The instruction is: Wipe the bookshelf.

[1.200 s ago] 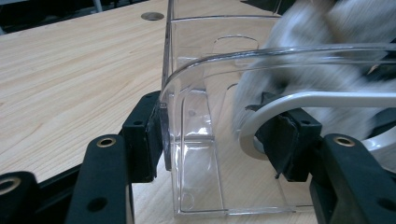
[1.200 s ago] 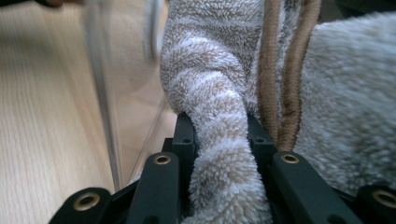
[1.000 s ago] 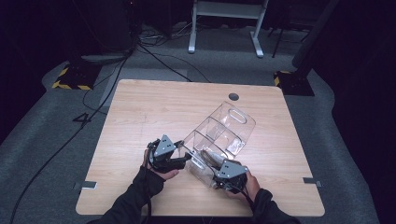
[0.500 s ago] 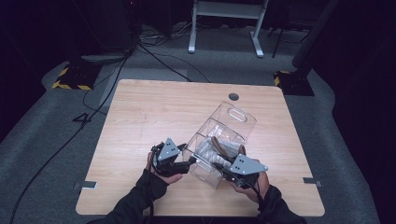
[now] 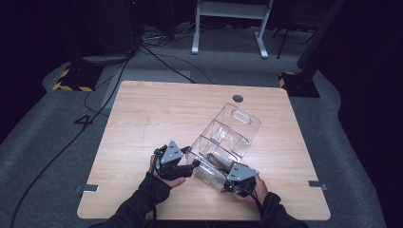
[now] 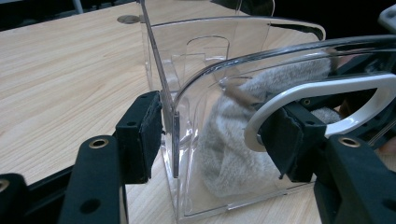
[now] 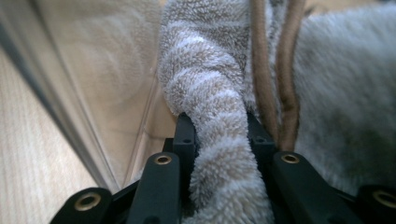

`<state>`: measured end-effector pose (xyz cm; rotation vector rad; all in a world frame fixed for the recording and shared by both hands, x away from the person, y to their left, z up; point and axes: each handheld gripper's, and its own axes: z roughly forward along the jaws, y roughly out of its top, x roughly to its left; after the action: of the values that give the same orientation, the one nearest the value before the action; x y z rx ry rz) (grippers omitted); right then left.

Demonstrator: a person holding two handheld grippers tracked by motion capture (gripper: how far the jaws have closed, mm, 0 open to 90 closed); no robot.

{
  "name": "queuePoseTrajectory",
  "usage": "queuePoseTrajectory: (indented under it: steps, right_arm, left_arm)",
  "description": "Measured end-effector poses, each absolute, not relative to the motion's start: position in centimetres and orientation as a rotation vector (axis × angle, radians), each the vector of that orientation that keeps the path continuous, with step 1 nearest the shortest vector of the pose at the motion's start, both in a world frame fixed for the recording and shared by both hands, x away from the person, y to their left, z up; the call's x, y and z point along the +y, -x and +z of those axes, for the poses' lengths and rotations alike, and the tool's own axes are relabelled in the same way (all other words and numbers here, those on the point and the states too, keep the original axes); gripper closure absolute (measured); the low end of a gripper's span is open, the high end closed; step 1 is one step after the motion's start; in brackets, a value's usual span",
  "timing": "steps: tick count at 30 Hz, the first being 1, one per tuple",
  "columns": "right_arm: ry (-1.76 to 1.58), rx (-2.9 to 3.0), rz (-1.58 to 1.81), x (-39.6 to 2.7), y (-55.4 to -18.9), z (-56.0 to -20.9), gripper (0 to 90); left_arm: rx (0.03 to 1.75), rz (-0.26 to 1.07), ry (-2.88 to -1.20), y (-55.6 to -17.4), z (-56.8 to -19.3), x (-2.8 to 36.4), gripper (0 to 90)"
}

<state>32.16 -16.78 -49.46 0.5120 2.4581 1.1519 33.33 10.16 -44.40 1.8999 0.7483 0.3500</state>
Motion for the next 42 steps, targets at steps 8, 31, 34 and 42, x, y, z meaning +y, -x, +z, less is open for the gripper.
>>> queuePoseTrajectory:
  steps: [8,31,34,42]
  right_arm:
    - [-0.517,2.481,1.151,-17.6,-31.7,-48.9,72.6]
    - [-0.547,2.375,1.286,-19.2,-31.0,-47.0,72.1]
    - [-0.575,2.43,1.249,-19.3,-31.0,-48.1,71.9]
    - [-0.572,2.548,1.327,-19.8,-30.9,-49.7,72.1]
  left_arm:
    - [0.741,0.341,-1.904,-33.3,-44.4,10.2,40.8]
    - [0.721,0.336,-1.897,-33.5,-44.5,10.3,40.8]
    - [0.721,0.335,-1.897,-33.5,-44.5,10.3,40.9]
    - [0.719,0.336,-1.9,-33.6,-44.6,10.4,41.2]
